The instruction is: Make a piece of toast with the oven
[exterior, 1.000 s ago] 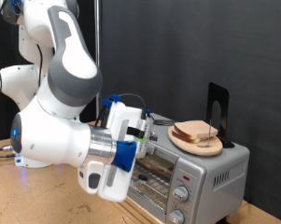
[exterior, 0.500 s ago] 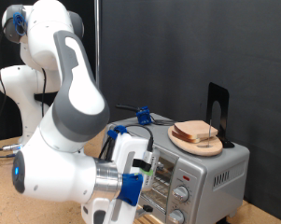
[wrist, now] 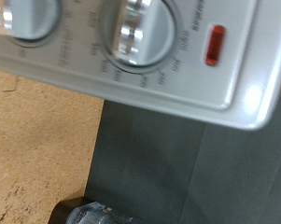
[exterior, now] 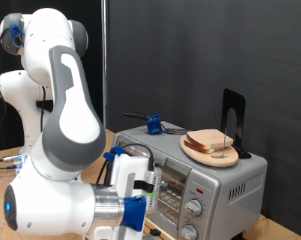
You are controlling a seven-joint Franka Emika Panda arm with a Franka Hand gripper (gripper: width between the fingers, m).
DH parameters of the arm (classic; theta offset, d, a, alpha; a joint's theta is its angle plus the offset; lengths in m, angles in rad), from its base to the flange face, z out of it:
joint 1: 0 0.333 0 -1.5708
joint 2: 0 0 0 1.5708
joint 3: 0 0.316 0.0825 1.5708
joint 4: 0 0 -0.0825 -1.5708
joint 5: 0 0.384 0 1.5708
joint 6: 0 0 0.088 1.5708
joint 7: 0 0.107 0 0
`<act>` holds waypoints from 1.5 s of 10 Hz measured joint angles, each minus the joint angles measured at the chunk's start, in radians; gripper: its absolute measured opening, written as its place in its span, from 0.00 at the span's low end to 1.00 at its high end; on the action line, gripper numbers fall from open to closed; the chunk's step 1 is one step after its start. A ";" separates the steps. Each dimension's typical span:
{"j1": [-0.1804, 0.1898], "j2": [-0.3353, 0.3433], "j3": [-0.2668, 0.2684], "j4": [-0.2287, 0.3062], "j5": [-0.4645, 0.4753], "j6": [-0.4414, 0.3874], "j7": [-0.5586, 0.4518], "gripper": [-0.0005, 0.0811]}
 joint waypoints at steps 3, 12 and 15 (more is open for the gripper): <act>-0.048 0.078 0.006 0.048 0.034 -0.066 -0.064 1.00; -0.045 0.259 0.012 0.233 0.032 -0.127 0.038 1.00; -0.010 0.289 0.014 0.235 0.032 -0.085 0.013 1.00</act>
